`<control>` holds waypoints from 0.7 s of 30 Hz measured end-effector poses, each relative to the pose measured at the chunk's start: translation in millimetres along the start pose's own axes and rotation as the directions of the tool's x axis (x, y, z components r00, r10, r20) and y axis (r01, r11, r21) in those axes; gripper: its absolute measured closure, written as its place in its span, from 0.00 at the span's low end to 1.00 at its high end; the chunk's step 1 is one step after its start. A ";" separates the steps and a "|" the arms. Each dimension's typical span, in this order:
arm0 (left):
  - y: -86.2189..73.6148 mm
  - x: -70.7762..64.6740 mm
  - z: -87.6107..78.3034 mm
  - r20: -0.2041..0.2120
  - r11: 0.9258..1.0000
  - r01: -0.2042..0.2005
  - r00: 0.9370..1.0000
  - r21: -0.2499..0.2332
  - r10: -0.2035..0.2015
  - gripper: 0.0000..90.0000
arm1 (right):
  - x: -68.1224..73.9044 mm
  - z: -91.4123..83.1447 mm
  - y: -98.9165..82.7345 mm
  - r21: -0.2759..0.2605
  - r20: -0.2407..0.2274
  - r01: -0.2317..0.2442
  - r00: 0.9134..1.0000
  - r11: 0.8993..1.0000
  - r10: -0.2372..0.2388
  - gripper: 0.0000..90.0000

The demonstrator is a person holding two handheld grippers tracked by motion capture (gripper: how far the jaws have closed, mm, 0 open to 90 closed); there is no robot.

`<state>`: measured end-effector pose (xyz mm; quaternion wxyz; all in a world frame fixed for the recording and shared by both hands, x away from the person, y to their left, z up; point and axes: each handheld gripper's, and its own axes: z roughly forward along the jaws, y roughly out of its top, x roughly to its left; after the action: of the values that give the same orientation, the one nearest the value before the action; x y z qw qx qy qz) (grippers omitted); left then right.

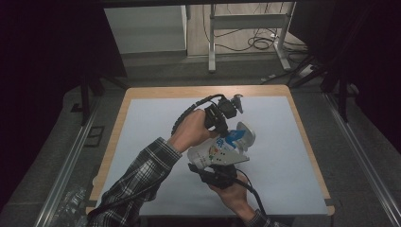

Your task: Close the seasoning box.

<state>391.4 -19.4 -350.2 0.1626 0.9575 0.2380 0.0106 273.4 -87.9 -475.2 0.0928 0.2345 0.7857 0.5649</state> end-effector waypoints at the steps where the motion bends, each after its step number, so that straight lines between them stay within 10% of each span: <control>1: 0.2 -0.1 0.0 0.000 1.000 0.000 1.000 0.001 0.000 1.00 | 0.1 -0.1 0.0 -0.001 -0.001 -0.001 1.000 1.000 0.001 0.79; 21: 1.8 0.0 0.5 0.001 1.000 0.001 1.000 0.003 -0.001 1.00 | -0.9 -0.3 0.5 -0.002 0.003 0.002 1.000 1.000 -0.002 0.79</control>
<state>392.2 -21.1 -350.1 0.1614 0.9577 0.2383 0.0096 274.2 -88.5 -474.7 0.0946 0.2346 0.7851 0.5653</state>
